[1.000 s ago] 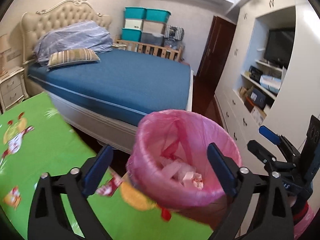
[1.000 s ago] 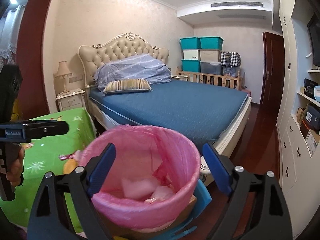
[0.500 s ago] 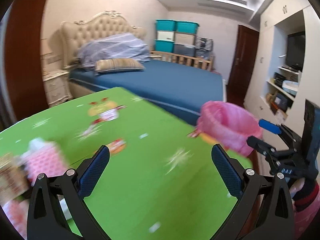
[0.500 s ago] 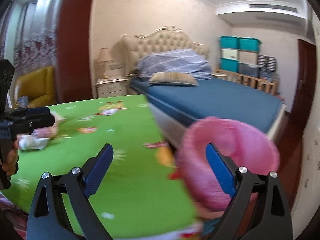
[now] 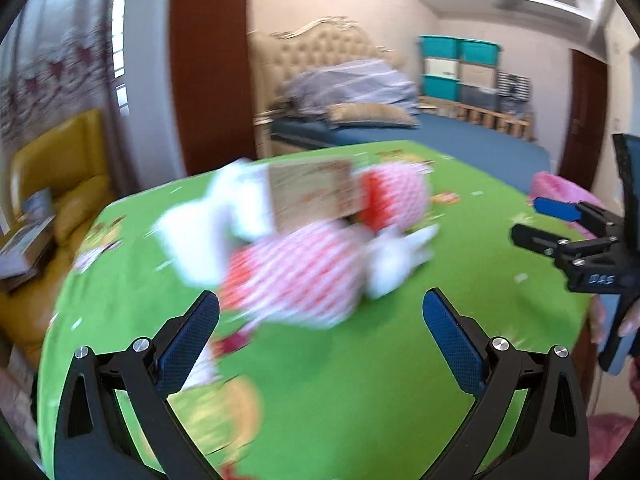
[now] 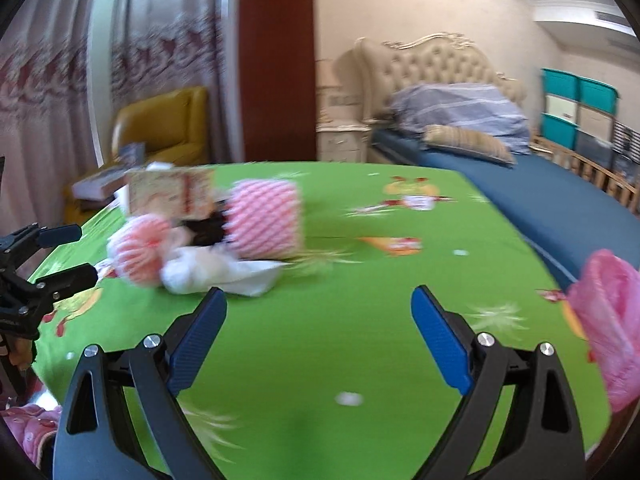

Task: Collect trash
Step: 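Return both open tools to the table above the remaining trash, then grasp the white tissue with the right tool while the left tool grasps the red-white fruit net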

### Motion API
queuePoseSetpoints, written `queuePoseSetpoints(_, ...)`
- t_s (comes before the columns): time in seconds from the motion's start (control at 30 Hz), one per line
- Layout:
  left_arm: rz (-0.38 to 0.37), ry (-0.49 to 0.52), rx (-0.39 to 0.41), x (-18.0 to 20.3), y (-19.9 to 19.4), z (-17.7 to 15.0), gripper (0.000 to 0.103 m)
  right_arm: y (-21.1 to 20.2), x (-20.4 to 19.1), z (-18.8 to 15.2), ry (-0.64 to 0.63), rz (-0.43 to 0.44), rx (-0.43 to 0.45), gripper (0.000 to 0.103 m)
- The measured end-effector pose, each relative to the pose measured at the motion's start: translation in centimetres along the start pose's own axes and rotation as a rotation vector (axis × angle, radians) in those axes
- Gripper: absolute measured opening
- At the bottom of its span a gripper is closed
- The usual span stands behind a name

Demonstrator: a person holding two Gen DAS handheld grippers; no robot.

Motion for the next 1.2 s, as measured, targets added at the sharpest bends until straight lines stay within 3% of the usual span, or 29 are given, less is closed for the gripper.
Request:
queuePoseSetpoints(0.17, 0.115, -0.079, -0.016, -5.7, -0.7, -2.2, 0.096, 3.0, -4.2, 0.4, -0.062, 0.055, -0.082, 0.091)
queuePoseSetpoints(0.33, 0.112, -0.165, -0.040, -8.5, -0.7, -3.5, 0.096, 5.5, -6.9, 1.6, -0.109, 0.040, -0.140, 0.090)
queuePoseSetpoints(0.57, 0.109, -0.131, -0.018, -7.1, -0.5, -3.2, 0.096, 8.4, -8.2, 2.3, -0.083, 0.029, -0.221, 0.080)
queuePoseSetpoints(0.6, 0.105, -0.118, -0.010, -6.9, -0.5, -3.2, 0.096, 8.8, -8.3, 2.3, -0.077, 0.029, -0.235, 0.078)
queuePoseSetpoints(0.63, 0.105, -0.111, -0.005, -6.8, -0.5, -3.2, 0.096, 9.1, -8.4, 2.3, -0.077, 0.025, -0.244, 0.069)
queuePoseSetpoints(0.73, 0.111, -0.094, 0.001, -6.2, -0.5, -3.2, 0.096, 8.6, -8.6, 2.4, -0.068, 0.058, -0.229, 0.043)
queuePoseSetpoints(0.77, 0.110, -0.089, 0.001, -6.1, -0.4, -3.2, 0.096, 8.2, -8.7, 2.4, -0.072, 0.049, -0.218, 0.040)
queuePoseSetpoints(0.87, 0.108, -0.089, -0.007, -6.0, -0.3, -3.3, 0.096, 6.4, -8.4, 2.2, -0.083, 0.021, -0.160, 0.037)
queuePoseSetpoints(1.2, 0.100, -0.082, -0.056, -5.1, 0.4, -2.8, 0.096, 1.5, -1.7, 0.7, 0.075, -0.001, -0.080, 0.037)
Point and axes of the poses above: each gripper's, at about its wrist camera, not at the fingertips, and y roughly the way its jaws point, x to its right, z to its top, the point moved 2 cm from there along y, roughly the way its jaws point
